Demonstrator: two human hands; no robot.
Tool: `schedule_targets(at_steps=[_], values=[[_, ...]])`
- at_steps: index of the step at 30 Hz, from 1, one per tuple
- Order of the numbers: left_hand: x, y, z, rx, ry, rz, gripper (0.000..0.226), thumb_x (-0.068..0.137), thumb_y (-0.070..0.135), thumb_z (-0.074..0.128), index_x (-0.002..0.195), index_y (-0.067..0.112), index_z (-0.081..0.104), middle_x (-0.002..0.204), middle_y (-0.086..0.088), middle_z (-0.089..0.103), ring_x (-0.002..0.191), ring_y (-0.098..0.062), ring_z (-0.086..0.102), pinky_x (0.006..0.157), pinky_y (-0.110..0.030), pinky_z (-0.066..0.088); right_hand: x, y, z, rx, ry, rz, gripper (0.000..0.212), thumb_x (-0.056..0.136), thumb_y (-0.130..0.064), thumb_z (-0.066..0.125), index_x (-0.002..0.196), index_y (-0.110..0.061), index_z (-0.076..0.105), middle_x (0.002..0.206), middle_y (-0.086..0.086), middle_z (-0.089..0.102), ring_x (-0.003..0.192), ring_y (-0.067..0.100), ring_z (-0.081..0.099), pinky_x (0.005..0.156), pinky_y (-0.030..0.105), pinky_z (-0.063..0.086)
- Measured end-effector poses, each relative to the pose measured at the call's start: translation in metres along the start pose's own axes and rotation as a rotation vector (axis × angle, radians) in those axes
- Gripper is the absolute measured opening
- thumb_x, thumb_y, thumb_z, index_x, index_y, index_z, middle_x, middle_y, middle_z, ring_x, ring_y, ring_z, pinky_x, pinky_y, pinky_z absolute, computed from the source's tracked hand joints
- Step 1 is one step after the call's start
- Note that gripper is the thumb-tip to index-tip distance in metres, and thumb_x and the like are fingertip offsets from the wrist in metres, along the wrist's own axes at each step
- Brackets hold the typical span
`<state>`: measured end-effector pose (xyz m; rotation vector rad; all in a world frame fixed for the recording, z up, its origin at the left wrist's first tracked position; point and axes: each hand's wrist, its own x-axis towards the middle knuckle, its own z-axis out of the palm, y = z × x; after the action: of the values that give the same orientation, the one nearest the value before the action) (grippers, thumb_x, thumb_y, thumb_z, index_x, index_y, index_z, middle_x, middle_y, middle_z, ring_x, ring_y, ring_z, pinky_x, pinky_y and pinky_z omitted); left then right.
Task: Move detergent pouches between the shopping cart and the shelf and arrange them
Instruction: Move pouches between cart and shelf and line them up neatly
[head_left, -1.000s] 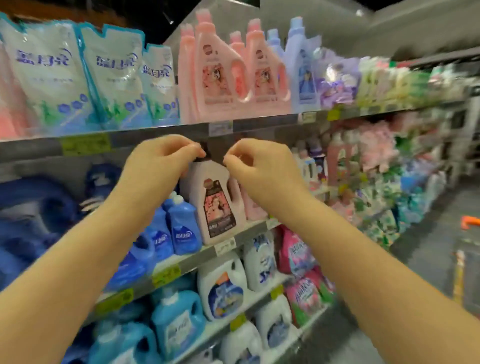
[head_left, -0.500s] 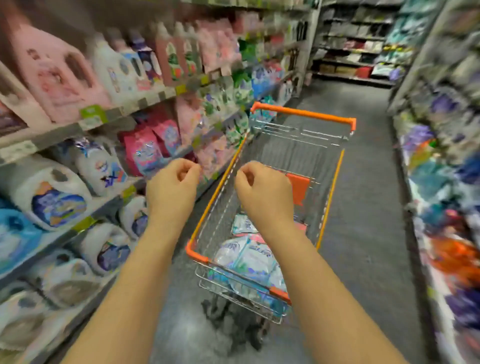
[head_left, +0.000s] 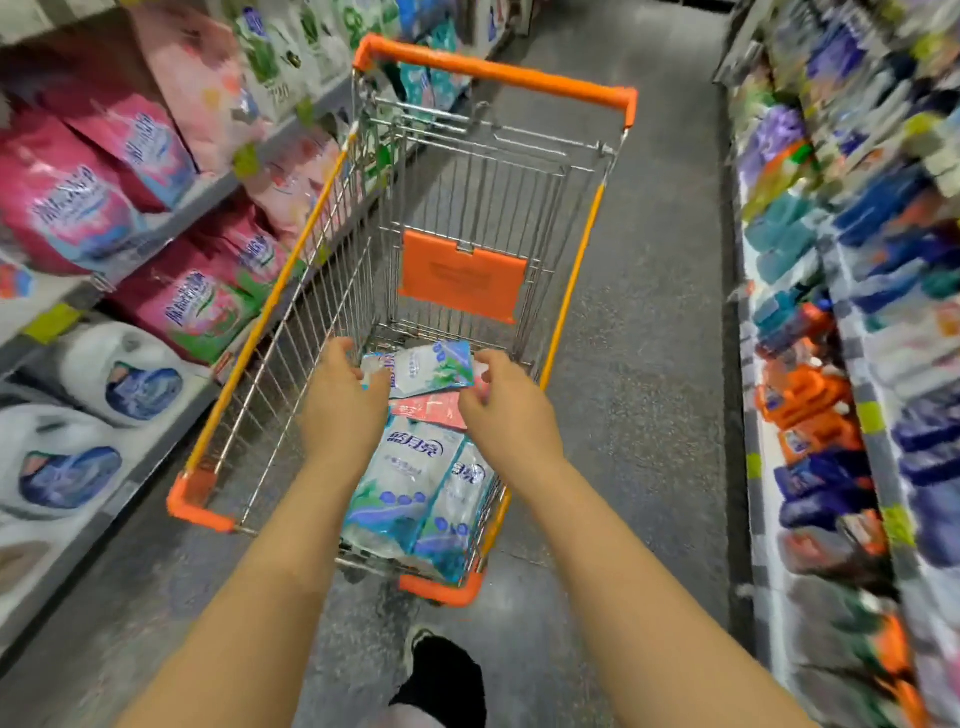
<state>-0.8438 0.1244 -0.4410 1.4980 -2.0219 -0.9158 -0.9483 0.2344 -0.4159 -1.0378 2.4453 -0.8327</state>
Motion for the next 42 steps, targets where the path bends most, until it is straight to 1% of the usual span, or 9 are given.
schedule_targets(at_steps=[5, 12, 16, 20, 22, 25, 33, 36, 42], values=[[0.035, -0.06, 0.052, 0.166, -0.115, -0.268, 0.074, 0.084, 0.029, 0.063, 0.144, 0.009, 0.024, 0.131, -0.027, 0.043, 0.121, -0.042, 0.043, 0.099, -0.046, 0.036, 0.063, 0.02, 0.075, 0.079, -0.238, 0.112, 0.057, 0.088, -0.021, 0.055, 0.141, -0.012, 0.036, 0.14, 0.012, 0.045, 0.128, 0.03, 0.044, 0.1, 0.037, 0.038], [0.057, -0.144, 0.125, 0.318, -0.419, -0.54, 0.079, 0.09, 0.041, 0.052, 0.15, 0.016, 0.007, 0.151, -0.022, 0.021, 0.137, -0.036, 0.026, 0.11, -0.042, 0.025, 0.086, 0.084, 0.216, 0.393, -0.42, 0.799, 0.079, 0.079, -0.038, 0.058, 0.144, -0.009, 0.025, 0.141, 0.019, 0.043, 0.123, 0.035, 0.048, 0.104, 0.046, 0.039], [0.068, -0.183, 0.165, 0.395, -0.551, -0.67, 0.064, 0.093, 0.046, 0.043, 0.142, 0.006, 0.027, 0.14, -0.026, 0.036, 0.128, -0.04, 0.036, 0.106, -0.042, 0.032, 0.086, 0.117, 0.27, 0.422, -0.463, 1.131, 0.079, 0.089, -0.044, 0.054, 0.147, -0.004, 0.021, 0.148, 0.016, 0.033, 0.134, 0.031, 0.036, 0.11, 0.037, 0.03], [0.075, -0.196, 0.191, 0.438, -0.51, -0.76, 0.067, 0.088, 0.057, 0.045, 0.131, 0.006, 0.038, 0.132, -0.024, 0.041, 0.125, -0.038, 0.039, 0.102, -0.041, 0.032, 0.07, 0.175, 0.351, 0.473, -0.502, 1.293, 0.118, 0.037, -0.079, 0.054, 0.134, -0.012, 0.044, 0.126, 0.016, 0.056, 0.113, 0.034, 0.056, 0.1, 0.045, 0.042], [0.081, -0.199, 0.196, 0.427, -0.469, -0.786, 0.07, 0.086, 0.058, 0.048, 0.13, 0.004, 0.039, 0.131, -0.025, 0.043, 0.125, -0.038, 0.041, 0.1, -0.041, 0.034, 0.077, 0.167, 0.337, 0.53, -0.459, 1.355, 0.112, 0.044, -0.075, 0.063, 0.132, -0.01, 0.039, 0.115, 0.013, 0.059, 0.103, 0.028, 0.057, 0.098, 0.041, 0.043], [0.086, -0.2, 0.2, 0.249, -0.465, -0.834, 0.067, 0.086, 0.054, 0.052, 0.126, 0.002, 0.04, 0.129, -0.023, 0.051, 0.12, -0.037, 0.048, 0.096, -0.039, 0.038, 0.095, 0.136, 0.298, 0.635, -0.335, 1.38, 0.095, 0.069, -0.054, 0.074, 0.138, -0.006, 0.029, 0.119, 0.012, 0.057, 0.095, 0.02, 0.051, 0.097, 0.035, 0.043], [0.087, -0.149, 0.187, 0.226, -0.608, -0.776, 0.048, 0.098, 0.039, 0.038, 0.122, 0.001, 0.054, 0.129, -0.019, 0.054, 0.119, -0.031, 0.05, 0.094, -0.032, 0.038, 0.094, 0.117, 0.281, 0.796, -0.201, 1.291, 0.086, 0.051, -0.064, 0.074, 0.119, -0.018, 0.048, 0.109, 0.018, 0.064, 0.087, 0.032, 0.062, 0.083, 0.054, 0.053], [0.081, -0.128, 0.167, 0.221, -0.526, -0.72, 0.044, 0.099, 0.036, 0.036, 0.117, 0.004, 0.059, 0.123, -0.019, 0.058, 0.114, -0.032, 0.053, 0.09, -0.033, 0.04, 0.088, 0.103, 0.269, 0.806, -0.163, 1.273, 0.1, 0.048, -0.065, 0.073, 0.132, -0.021, 0.042, 0.116, 0.019, 0.06, 0.094, 0.03, 0.06, 0.09, 0.053, 0.05], [0.067, -0.075, 0.121, 0.11, -0.214, -0.615, 0.045, 0.099, 0.04, 0.036, 0.107, 0.006, 0.064, 0.113, -0.021, 0.063, 0.107, -0.034, 0.057, 0.08, -0.034, 0.04, 0.101, 0.065, 0.219, 1.057, -0.119, 1.004, 0.052, 0.079, -0.026, 0.073, 0.124, -0.014, 0.049, 0.103, 0.006, 0.066, 0.087, 0.025, 0.065, 0.086, 0.044, 0.053]])
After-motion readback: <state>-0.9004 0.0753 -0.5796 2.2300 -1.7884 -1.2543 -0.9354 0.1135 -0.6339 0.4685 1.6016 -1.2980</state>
